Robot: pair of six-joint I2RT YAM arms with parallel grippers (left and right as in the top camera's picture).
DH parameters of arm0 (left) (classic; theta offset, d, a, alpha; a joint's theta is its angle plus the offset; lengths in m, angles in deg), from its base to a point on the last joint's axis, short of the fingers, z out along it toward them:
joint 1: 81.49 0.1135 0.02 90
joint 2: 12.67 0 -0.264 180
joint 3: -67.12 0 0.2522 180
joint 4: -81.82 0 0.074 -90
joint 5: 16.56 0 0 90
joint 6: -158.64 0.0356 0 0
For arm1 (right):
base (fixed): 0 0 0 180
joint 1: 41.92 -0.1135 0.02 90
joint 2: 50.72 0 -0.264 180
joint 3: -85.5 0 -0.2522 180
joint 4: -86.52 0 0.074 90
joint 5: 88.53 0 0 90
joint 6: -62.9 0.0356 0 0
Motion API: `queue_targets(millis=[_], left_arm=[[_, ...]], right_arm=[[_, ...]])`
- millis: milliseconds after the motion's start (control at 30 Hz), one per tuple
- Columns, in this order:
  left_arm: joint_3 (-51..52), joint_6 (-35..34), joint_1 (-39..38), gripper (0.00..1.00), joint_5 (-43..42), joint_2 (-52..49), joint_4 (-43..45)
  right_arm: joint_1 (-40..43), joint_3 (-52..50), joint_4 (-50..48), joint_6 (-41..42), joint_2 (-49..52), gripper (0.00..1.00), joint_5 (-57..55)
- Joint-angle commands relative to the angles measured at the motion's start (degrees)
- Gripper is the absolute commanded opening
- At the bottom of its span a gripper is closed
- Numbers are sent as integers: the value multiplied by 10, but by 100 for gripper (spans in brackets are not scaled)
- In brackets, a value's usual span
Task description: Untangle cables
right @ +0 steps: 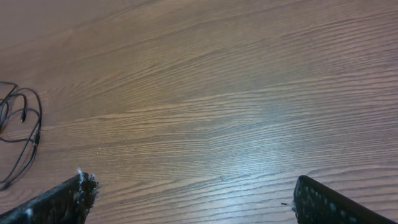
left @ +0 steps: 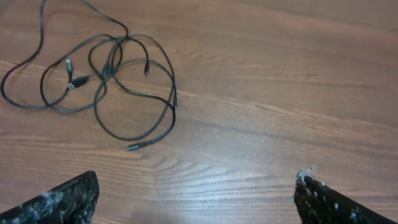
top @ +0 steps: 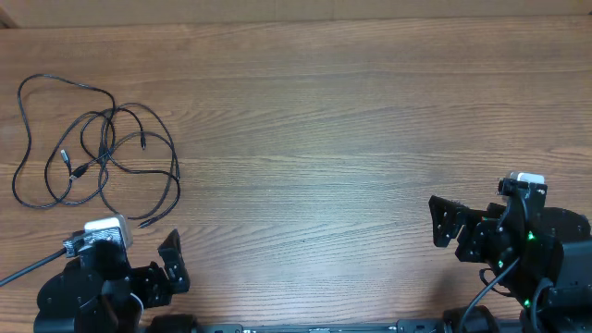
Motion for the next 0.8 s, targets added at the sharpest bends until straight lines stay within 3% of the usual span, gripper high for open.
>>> queue_targets(millis=[0, 767], left_arm=[[3, -5, -1, 100, -7, 5, -29], [3, -5, -1, 99, -7, 5, -57]], right_arm=[[-3, -4, -1, 2, 0, 100, -7], [1, -10, -32, -19, -20, 100, -37]])
